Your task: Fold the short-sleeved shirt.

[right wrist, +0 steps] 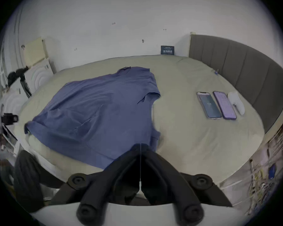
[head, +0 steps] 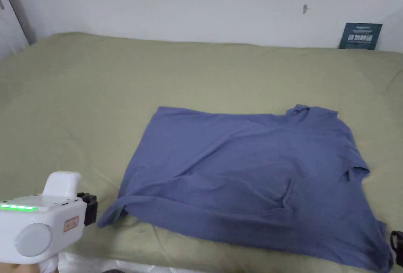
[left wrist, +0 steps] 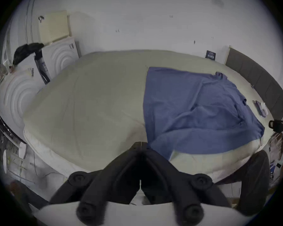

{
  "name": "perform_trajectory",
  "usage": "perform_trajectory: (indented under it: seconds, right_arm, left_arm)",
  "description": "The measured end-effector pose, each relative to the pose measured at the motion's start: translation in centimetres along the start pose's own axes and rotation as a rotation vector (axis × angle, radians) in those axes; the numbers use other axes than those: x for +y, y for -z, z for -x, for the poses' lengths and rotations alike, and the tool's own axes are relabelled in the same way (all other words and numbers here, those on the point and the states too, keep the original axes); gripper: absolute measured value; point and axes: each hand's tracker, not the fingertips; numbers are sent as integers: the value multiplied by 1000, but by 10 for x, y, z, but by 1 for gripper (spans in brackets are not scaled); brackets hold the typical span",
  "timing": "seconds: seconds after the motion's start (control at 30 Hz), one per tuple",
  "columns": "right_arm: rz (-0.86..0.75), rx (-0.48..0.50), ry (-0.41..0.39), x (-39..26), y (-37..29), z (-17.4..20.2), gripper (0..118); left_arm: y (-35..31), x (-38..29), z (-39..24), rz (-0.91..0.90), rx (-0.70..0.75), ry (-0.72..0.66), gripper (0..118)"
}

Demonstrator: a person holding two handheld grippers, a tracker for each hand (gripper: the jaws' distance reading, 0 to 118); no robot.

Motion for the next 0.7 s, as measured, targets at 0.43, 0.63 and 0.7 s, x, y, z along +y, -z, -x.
perform_trajectory:
  seconds: [0.43, 0.63, 0.7]
  right_arm:
    - [47, -5, -1, 6, 11, 0, 0]
    - [78, -11, 4, -1, 18, -10, 0]
    - [84, -7, 20, -1, 20, -13, 0]
  left_arm:
    - [44, 13, 1, 78, -47, -51, 118]
    - [62, 27, -9, 138, -77, -28, 68]
    - [56, 29, -8, 105, -134, -51, 2]
